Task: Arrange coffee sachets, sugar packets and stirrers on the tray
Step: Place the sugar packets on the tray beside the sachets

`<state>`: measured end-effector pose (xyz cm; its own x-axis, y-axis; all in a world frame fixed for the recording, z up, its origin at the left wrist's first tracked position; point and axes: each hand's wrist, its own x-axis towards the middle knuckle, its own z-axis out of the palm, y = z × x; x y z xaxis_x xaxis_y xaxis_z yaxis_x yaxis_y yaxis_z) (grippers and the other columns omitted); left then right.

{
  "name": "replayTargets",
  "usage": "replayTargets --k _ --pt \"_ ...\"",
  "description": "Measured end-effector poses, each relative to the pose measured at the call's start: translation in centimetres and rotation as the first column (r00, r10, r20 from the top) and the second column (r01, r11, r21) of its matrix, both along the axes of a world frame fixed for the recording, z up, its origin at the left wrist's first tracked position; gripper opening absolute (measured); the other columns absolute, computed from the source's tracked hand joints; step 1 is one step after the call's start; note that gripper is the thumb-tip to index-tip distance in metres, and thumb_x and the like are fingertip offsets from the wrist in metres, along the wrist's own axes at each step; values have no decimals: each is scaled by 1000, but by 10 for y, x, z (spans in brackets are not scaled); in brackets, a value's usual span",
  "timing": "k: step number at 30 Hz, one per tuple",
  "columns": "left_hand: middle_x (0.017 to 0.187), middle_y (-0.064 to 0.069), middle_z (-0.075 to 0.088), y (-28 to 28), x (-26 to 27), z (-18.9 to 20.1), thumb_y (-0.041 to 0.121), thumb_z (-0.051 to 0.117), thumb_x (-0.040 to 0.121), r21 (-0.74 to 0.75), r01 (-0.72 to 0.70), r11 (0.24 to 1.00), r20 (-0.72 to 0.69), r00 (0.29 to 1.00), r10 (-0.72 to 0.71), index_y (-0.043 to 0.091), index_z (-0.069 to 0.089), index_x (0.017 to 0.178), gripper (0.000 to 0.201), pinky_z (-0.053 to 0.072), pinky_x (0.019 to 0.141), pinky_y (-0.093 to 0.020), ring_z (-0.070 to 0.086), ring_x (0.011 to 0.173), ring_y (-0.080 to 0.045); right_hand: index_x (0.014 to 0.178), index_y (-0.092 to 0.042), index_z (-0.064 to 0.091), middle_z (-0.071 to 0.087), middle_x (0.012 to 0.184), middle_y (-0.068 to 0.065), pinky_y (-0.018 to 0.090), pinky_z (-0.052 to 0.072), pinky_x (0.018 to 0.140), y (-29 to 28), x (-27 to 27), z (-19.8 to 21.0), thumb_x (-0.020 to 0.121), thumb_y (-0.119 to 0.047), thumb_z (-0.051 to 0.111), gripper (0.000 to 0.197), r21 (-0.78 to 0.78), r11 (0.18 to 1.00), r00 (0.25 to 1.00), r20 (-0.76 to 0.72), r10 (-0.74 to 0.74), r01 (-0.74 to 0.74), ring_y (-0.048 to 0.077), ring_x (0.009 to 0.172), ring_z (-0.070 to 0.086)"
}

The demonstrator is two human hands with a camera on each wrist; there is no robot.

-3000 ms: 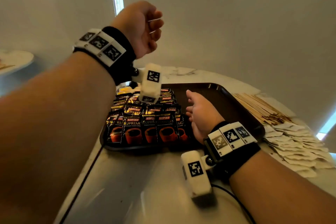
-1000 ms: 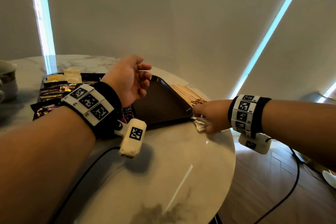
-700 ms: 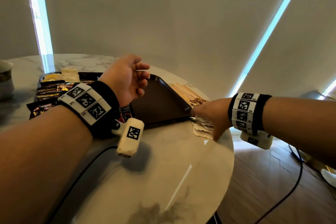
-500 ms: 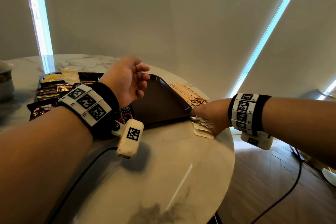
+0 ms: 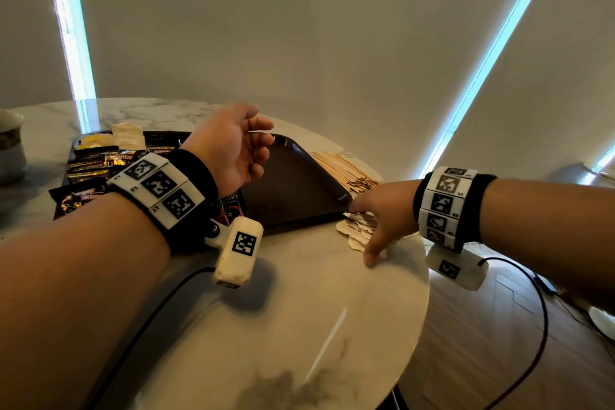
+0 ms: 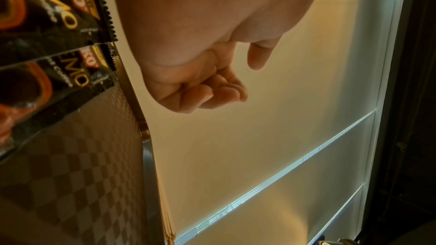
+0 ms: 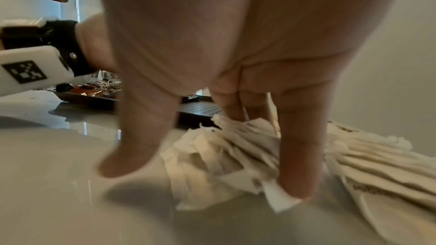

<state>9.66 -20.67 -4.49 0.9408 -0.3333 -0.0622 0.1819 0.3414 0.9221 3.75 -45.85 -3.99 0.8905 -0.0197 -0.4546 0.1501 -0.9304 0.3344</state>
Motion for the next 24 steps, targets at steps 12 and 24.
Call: replayTargets --k 12,24 --pt "66 5 57 0 -3 1 36 42 101 22 18 1000 -20 1000 -18 21 62 85 29 35 59 -31 50 58 -12 130 -25 57 60 104 -8 29 52 86 4 -4 -13 85 -28 74 48 67 998 991 136 9 -18 15 96 57" --pt "101 -13 64 1 -9 6 48 55 96 189 217 958 -198 964 -179 7 55 125 50 55 71 -42 64 89 -27 90 -32 58 59 79 -9 28 44 63 50 -14 49 84 -24 72 17 428 864 897 438 59 -266 7 70 55"
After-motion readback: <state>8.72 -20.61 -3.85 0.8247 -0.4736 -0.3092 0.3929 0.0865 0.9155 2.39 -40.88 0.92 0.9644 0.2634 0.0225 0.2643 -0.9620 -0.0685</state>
